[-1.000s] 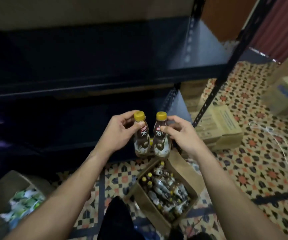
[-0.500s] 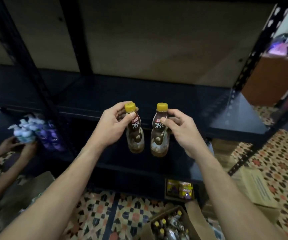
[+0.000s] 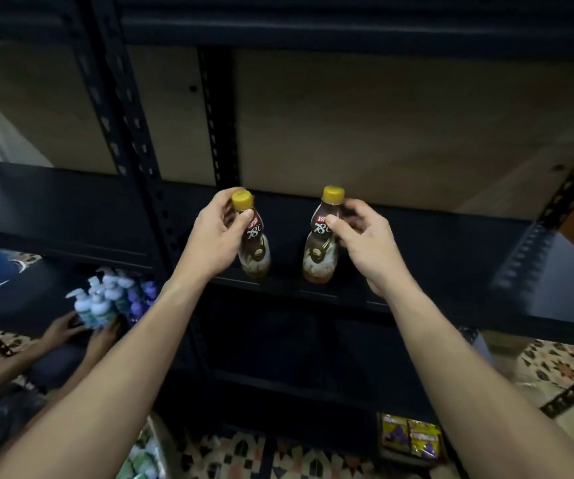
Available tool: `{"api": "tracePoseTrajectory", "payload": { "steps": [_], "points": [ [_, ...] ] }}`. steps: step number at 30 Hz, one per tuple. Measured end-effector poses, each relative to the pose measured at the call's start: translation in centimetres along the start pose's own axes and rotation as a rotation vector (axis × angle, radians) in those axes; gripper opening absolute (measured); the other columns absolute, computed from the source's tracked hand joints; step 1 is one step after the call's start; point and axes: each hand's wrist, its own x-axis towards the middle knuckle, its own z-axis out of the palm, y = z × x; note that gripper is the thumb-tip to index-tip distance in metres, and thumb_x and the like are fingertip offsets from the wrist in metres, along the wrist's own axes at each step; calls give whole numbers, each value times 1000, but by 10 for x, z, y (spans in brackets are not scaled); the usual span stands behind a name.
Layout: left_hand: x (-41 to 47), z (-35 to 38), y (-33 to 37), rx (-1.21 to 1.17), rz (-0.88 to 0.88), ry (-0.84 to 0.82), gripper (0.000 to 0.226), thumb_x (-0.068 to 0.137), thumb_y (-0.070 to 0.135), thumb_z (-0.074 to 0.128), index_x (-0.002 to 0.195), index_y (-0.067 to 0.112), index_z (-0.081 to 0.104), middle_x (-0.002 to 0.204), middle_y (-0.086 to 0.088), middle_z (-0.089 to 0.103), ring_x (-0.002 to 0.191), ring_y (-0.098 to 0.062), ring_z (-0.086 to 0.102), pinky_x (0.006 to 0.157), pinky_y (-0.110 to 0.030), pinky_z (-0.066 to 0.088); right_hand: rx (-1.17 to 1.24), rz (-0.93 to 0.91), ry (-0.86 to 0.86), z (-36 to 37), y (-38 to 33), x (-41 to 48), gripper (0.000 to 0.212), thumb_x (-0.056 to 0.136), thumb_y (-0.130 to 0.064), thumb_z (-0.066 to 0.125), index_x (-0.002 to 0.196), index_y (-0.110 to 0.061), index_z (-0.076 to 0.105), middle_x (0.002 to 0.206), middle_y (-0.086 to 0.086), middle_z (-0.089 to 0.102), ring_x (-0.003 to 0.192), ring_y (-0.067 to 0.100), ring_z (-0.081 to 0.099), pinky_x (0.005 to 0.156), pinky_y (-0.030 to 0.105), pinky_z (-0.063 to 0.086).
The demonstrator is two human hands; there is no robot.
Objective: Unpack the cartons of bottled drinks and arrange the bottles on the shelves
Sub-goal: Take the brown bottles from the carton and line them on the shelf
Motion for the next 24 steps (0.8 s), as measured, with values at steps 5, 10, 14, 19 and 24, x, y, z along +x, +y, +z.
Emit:
{"api": "tracePoseTrajectory", "payload": {
  "steps": [5,10,14,19,24],
  "points": [
    [29,-22,-27,87,-28,-8,43,88,38,59,130,29,54,122,8,67,117,-5,61,106,-41,47,1,35,28,32,11,23,27,98,-17,66,124,-23,63,106,-5,70,89,-6,68,72,9,50],
    [54,-35,-46,129,-42,-43,44,88,42,56,130,32,52,121,9,67,117,-7,60,104,-41,49,-3,59,52,56,22,45,27,98,-14,65,124,-22,63,111,-1,69,92,-5,68,73,9,50],
    [67,-37,-59,127,-58,-86,43,89,39,57,131,32,52,119,7,67,115,-8,61,104,-42,49,-14,91,46,71,28,59,26,99,-17,64,122,-28,61,115,-3,68,103,4,67,74,10,51],
    [74,-43,-66,131,-52,-105,47,93,38,56,138,29,49,124,5,65,119,-9,60,106,-39,47,-19,104,33,87,37,70,27,99,-20,64,121,-35,59,117,-6,66,107,4,65,85,17,53],
    [81,-53,-63,238,-72,-110,50,100,25,54,148,23,39,130,0,61,122,-14,57,108,-35,44,2,80,-11,100,44,74,27,99,-18,64,114,-40,59,115,-9,67,108,2,65,92,21,53]
  ]
}}
